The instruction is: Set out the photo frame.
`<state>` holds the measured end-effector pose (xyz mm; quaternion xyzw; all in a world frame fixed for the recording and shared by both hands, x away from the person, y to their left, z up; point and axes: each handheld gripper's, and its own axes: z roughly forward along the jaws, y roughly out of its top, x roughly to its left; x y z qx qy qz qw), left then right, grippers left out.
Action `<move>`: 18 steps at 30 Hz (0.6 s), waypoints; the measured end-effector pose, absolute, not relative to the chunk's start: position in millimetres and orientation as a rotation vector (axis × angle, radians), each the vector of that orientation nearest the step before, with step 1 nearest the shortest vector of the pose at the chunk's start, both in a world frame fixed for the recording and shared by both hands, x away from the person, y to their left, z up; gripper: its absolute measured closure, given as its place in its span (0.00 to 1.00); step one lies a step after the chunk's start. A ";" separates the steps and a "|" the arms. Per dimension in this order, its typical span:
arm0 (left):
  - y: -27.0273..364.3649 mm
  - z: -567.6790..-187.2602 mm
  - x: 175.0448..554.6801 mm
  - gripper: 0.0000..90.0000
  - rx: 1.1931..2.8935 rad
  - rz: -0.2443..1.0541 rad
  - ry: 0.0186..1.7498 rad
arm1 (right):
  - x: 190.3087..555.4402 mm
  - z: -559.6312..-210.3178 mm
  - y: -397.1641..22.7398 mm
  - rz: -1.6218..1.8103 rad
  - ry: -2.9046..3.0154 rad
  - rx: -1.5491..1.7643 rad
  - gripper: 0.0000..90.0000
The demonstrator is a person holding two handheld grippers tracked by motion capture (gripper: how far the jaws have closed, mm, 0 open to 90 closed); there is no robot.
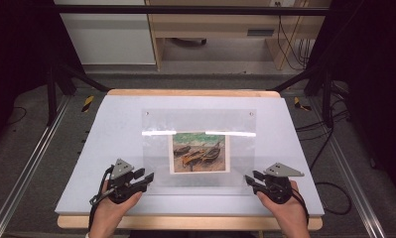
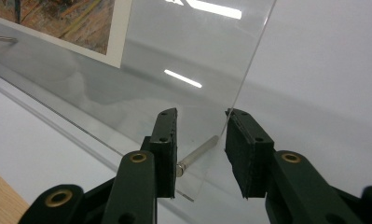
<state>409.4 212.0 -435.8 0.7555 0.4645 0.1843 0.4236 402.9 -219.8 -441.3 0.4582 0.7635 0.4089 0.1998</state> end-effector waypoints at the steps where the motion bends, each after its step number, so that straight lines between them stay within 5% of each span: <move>1: 212.4 -435.6 408.9 0.65 1.898 0.459 1.161 | 402.6 -441.3 -219.9 1.144 2.135 1.282 0.73; 18: 214.3 -438.0 401.4 0.66 1.904 0.444 1.150 | 395.5 -443.9 -221.6 1.145 2.142 1.285 0.76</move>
